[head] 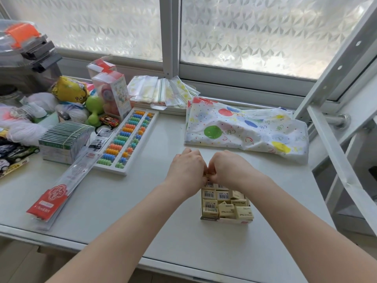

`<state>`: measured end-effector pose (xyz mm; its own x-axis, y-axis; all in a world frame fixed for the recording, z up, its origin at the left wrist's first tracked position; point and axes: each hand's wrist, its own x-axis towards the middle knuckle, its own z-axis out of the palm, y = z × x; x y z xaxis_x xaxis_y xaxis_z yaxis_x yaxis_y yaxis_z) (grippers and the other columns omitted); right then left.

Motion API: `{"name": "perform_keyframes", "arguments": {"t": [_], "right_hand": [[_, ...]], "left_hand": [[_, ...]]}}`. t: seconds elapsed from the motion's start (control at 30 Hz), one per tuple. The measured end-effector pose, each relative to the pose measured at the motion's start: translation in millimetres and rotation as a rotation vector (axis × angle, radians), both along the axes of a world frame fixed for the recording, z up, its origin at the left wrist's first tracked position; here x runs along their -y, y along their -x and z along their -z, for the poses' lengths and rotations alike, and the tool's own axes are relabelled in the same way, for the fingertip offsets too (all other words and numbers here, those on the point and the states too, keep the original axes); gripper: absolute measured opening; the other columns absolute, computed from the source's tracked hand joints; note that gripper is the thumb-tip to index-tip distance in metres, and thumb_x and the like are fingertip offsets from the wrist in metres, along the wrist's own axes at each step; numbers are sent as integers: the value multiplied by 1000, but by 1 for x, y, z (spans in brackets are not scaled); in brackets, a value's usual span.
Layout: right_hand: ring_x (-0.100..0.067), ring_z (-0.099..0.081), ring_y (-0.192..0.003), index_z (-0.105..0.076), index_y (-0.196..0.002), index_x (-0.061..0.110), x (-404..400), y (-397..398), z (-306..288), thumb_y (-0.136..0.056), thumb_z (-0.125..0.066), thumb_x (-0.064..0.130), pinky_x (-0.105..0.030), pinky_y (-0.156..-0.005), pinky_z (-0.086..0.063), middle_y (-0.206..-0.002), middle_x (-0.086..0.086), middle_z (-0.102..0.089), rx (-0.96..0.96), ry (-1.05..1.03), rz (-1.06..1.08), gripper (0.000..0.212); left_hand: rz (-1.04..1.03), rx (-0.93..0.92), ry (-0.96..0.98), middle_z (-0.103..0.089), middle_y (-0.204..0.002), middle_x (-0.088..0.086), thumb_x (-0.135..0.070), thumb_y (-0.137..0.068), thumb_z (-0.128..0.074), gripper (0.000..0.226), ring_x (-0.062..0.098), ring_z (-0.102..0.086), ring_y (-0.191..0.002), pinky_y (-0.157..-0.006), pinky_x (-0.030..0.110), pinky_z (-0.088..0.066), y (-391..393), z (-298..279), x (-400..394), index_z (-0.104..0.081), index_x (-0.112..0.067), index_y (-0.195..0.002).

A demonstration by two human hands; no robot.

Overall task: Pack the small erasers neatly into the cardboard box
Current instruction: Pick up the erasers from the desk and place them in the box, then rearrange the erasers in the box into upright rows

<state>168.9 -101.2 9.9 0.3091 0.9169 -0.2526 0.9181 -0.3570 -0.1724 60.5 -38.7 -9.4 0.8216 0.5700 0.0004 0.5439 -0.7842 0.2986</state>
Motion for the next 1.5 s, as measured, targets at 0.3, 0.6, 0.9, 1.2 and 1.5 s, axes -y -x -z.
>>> {"name": "perform_keyframes", "arguments": {"t": [0.3,0.6,0.9,1.2,1.5], "right_hand": [[-23,-57,-75,-69,-80,15,2,-9,-6,-62,-71,31,-37,-67,-52,-78,-1,-62,16,-43,-169,24],[-14,-50,-81,-65,-94,18,14,-14,-18,-66,-73,30,-30,-75,-47,-83,9,-51,-63,-194,-182,31],[-17,-63,-69,-70,-72,12,32,-3,-20,-71,-74,25,-37,-67,-53,-67,-2,-69,-176,-509,84,14],[-10,-59,-100,-53,-124,26,43,-3,-34,-65,-77,43,-35,-86,-52,-112,6,-64,-224,-300,94,66],[-9,-67,-79,-72,-84,16,36,-14,-26,-74,-74,20,-33,-77,-56,-82,2,-72,-270,-402,-4,12]], "left_hand": [[3,59,43,-57,-115,-3,-33,-83,-62,27,16,-45,-113,-94,31,-42,4,0,-1,-70,-22,-106],[9,265,124,-61,-106,-4,-30,-80,-67,24,13,-51,-104,-88,25,-43,8,2,-5,-67,-19,-102],[-386,810,1332,-67,-106,16,-1,-75,-73,44,22,-69,-84,-82,29,-58,12,-16,11,-56,-8,-114],[-368,664,1367,-68,-109,20,-1,-82,-67,46,24,-69,-84,-77,32,-59,12,-18,8,-47,-8,-123],[-313,629,1154,-72,-97,12,-1,-77,-72,24,18,-68,-81,-78,28,-57,16,-18,-4,-63,-7,-98]]}}
